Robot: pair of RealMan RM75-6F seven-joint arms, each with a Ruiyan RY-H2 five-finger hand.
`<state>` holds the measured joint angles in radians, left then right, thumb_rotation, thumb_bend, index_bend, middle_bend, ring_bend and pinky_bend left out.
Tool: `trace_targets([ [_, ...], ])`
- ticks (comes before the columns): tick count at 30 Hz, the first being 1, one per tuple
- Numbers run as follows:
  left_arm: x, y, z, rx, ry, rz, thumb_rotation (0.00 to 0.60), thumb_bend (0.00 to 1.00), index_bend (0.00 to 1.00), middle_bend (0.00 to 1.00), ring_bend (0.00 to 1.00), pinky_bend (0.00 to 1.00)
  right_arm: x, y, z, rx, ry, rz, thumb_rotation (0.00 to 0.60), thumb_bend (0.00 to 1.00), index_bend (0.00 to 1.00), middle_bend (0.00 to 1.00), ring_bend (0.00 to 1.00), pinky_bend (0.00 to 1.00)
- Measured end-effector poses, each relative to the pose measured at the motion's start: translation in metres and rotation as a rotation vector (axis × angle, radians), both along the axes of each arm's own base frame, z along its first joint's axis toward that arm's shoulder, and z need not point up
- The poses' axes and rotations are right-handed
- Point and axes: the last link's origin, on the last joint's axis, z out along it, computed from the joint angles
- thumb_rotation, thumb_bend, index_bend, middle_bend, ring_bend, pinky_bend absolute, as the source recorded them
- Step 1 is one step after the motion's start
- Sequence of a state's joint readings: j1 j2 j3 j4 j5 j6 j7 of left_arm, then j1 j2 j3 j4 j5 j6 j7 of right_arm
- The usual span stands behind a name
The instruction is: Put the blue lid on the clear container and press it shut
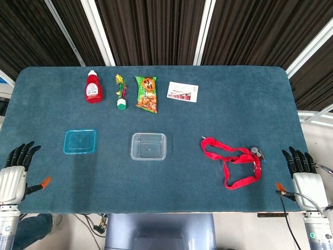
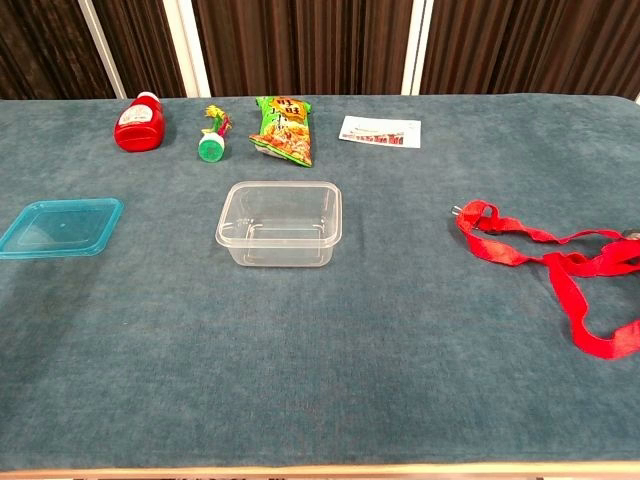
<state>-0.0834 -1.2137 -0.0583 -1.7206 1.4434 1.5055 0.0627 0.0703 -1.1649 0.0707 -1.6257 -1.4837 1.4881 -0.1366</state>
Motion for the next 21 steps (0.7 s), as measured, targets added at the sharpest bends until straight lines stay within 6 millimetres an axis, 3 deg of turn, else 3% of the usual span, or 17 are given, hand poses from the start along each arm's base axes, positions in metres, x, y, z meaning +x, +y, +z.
trace_targets([
  [21,-0.0068,0.0067,0.0031,0.016,0.015,0.022,0.6,0.1,0.12,0.05,0.0,0.06,0.0021,0.0015,0.0025,-0.017,0.003,-0.021,0.6,0.28,0.03,0.0,0.0,0.0],
])
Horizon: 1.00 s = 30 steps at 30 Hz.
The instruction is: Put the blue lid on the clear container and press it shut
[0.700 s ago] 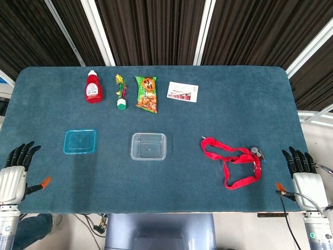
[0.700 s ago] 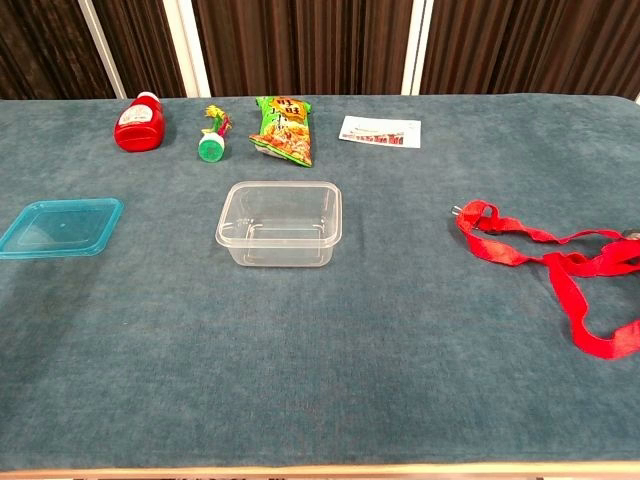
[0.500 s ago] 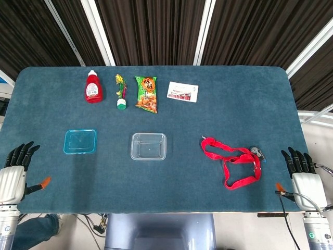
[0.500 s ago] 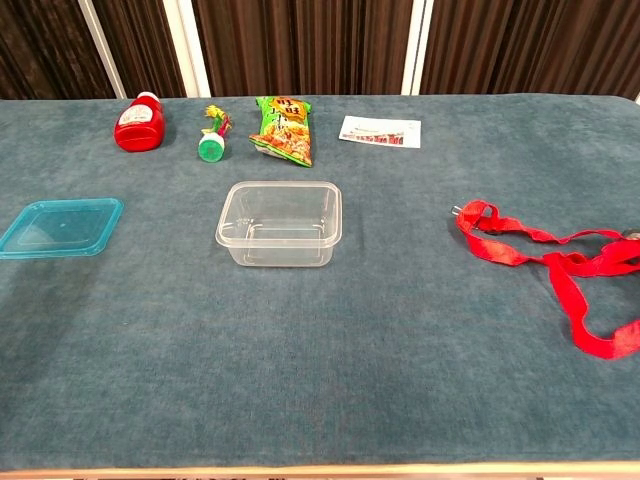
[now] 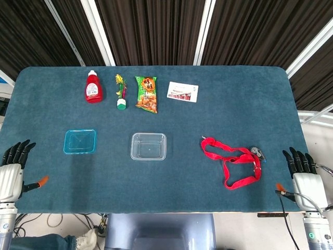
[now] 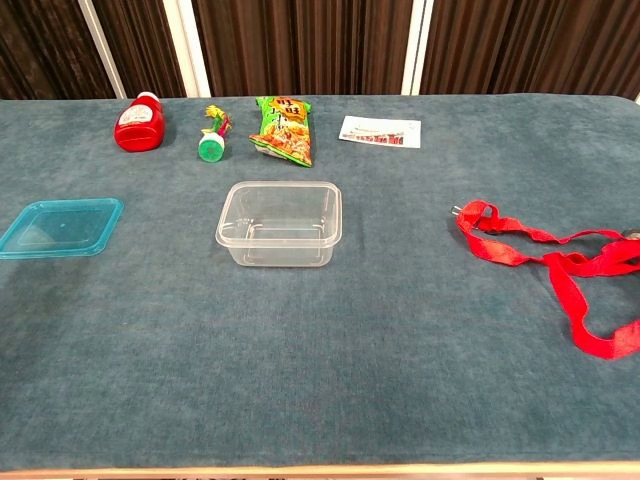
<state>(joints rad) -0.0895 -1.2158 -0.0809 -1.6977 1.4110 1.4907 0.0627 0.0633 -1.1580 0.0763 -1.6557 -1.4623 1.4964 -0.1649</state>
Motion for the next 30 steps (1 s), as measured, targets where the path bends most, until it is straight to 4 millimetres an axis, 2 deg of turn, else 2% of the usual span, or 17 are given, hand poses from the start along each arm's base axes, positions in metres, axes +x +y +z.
trace_targets([
  [5,-0.001,0.002,-0.001,0.0,0.006,0.005,0.6,0.1,0.1,0.04,0.0,0.05,-0.001,0.001,0.004,-0.009,-0.002,-0.012,0.6,0.28,0.03,0.0,0.0,0.0],
  [9,-0.002,0.004,0.0,0.006,0.015,0.004,0.6,0.05,0.07,0.04,0.0,0.06,-0.001,0.001,0.004,-0.008,-0.002,-0.015,0.6,0.28,0.03,0.0,0.0,0.0],
  [15,-0.006,0.018,-0.001,-0.017,0.067,0.042,0.6,0.04,0.06,0.04,0.0,0.06,-0.003,0.001,0.005,-0.01,-0.007,-0.034,0.6,0.28,0.03,0.0,0.0,0.0],
  [20,0.002,0.046,-0.003,-0.057,0.14,0.065,0.6,0.04,0.05,0.04,0.0,0.05,-0.006,0.0,0.007,-0.022,-0.014,-0.052,0.6,0.28,0.03,0.0,0.0,0.0],
  [25,0.012,0.077,-0.014,-0.135,0.144,0.081,0.6,0.04,0.05,0.03,0.0,0.04,-0.011,-0.002,0.006,-0.02,-0.016,-0.081,0.6,0.28,0.03,0.0,0.0,0.0],
  [30,0.01,0.108,-0.026,-0.186,0.158,0.121,0.6,0.02,0.05,0.02,0.0,0.02,-0.018,-0.005,0.005,-0.015,-0.013,-0.109,0.6,0.28,0.03,0.0,0.0,0.0],
])
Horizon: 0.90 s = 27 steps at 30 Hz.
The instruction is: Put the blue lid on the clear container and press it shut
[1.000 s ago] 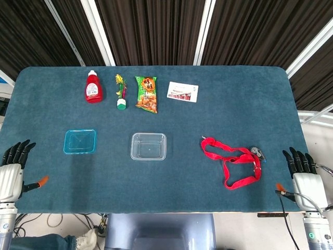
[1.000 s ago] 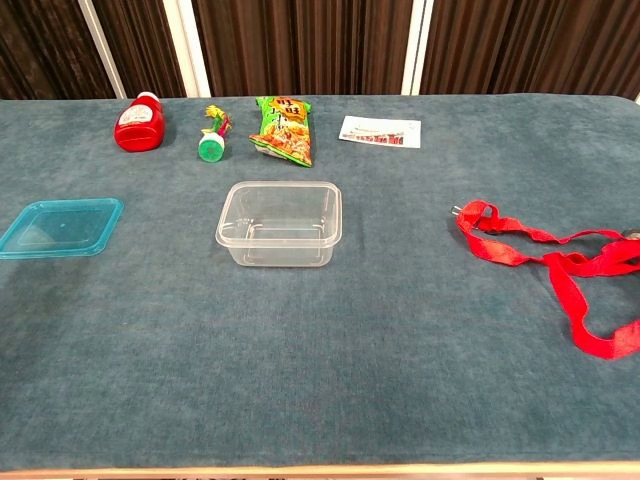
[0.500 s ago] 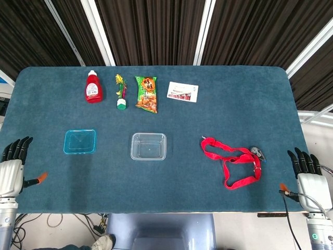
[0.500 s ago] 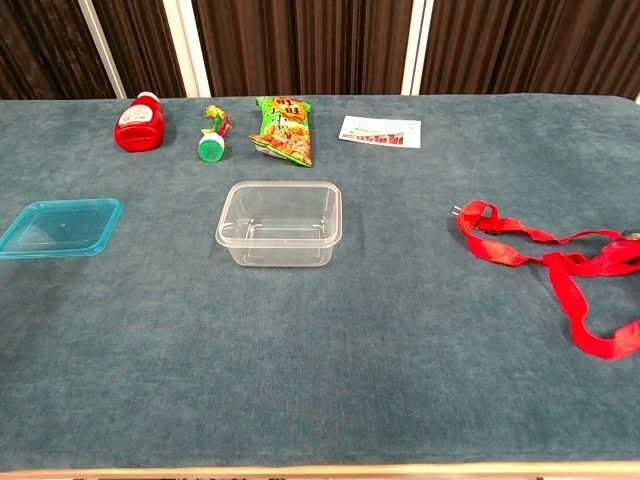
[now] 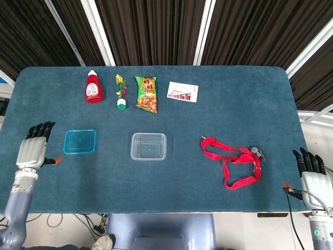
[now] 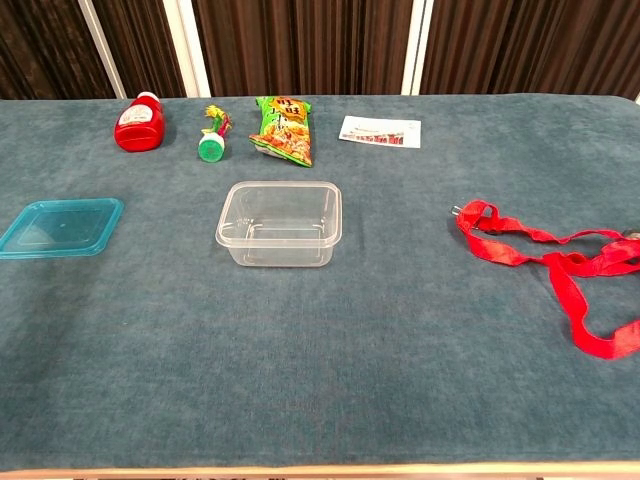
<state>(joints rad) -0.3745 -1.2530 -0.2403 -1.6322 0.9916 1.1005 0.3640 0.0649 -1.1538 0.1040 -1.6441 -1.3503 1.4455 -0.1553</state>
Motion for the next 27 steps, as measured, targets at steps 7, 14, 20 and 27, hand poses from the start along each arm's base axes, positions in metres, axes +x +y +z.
trace_targets([
  [7,-0.004,0.031,-0.026,-0.061,0.012,0.019,0.6,0.02,0.03,0.0,0.0,0.01,-0.009,-0.005,0.0,-0.007,0.006,-0.036,0.6,0.28,0.03,0.0,0.0,0.0],
  [14,-0.01,0.043,-0.05,-0.139,0.014,0.049,0.6,0.0,0.01,0.0,0.0,0.0,-0.015,-0.007,-0.003,-0.001,0.015,-0.063,0.6,0.28,0.03,0.0,0.0,0.0],
  [20,-0.006,0.052,-0.063,-0.196,0.048,0.031,0.6,0.0,0.0,0.0,0.0,0.0,-0.02,-0.009,-0.004,0.002,0.025,-0.085,0.6,0.28,0.03,0.0,0.0,0.0],
  [27,-0.01,0.061,-0.074,-0.219,0.091,0.037,0.6,0.0,0.0,0.03,0.0,0.0,-0.023,-0.01,-0.005,0.001,0.034,-0.1,0.6,0.28,0.03,0.0,0.0,0.0],
])
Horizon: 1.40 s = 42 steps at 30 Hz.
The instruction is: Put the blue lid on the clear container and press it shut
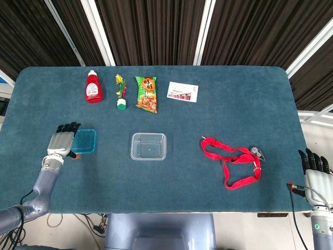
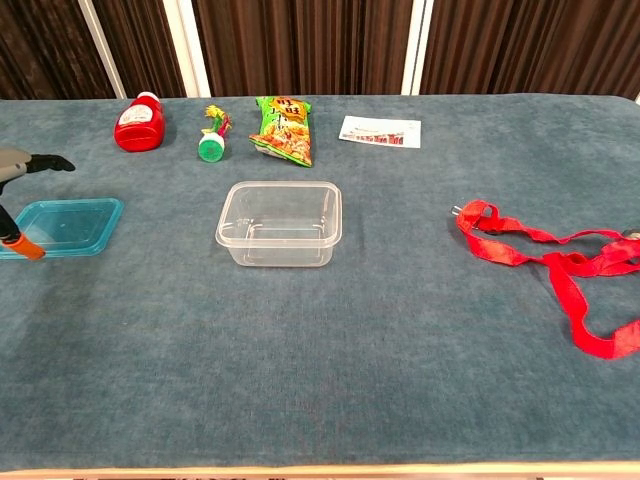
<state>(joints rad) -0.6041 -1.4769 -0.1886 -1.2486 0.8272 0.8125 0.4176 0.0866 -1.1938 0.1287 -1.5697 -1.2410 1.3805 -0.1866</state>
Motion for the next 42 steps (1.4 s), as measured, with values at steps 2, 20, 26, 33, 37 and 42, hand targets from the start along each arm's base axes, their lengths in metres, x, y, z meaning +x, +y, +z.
trace_targets([
  [2,-0.001,0.003,-0.002,0.002,0.004,0.002,0.6,0.0,0.0,0.05,0.0,0.0,-0.001,0.0,-0.001,0.0,0.002,-0.004,0.6,0.28,0.03,0.0,0.0,0.0],
  [20,-0.006,0.004,-0.014,-0.059,0.057,-0.043,0.6,0.0,0.0,0.07,0.0,0.0,-0.003,-0.001,-0.002,-0.002,0.008,-0.017,0.6,0.28,0.03,0.0,0.0,0.0],
  [26,-0.006,0.001,-0.015,-0.073,0.066,-0.054,0.6,0.0,0.0,0.07,0.0,0.0,-0.003,-0.001,-0.002,-0.004,0.005,-0.019,0.6,0.28,0.03,0.0,0.0,0.0],
  [33,-0.006,0.006,-0.017,-0.071,0.076,-0.046,0.6,0.0,0.0,0.09,0.0,0.0,-0.002,-0.001,-0.002,-0.005,0.006,-0.018,0.6,0.28,0.03,0.0,0.0,0.0],
  [37,-0.004,0.008,-0.018,-0.066,0.075,-0.051,0.6,0.0,0.0,0.09,0.0,0.0,-0.001,-0.001,-0.003,-0.007,0.007,-0.015,0.6,0.28,0.03,0.0,0.0,0.0],
  [42,-0.005,0.01,-0.018,-0.08,0.073,-0.043,0.6,0.0,0.0,0.09,0.0,0.0,-0.001,0.0,-0.003,-0.007,0.008,-0.017,0.6,0.27,0.03,0.0,0.0,0.0],
])
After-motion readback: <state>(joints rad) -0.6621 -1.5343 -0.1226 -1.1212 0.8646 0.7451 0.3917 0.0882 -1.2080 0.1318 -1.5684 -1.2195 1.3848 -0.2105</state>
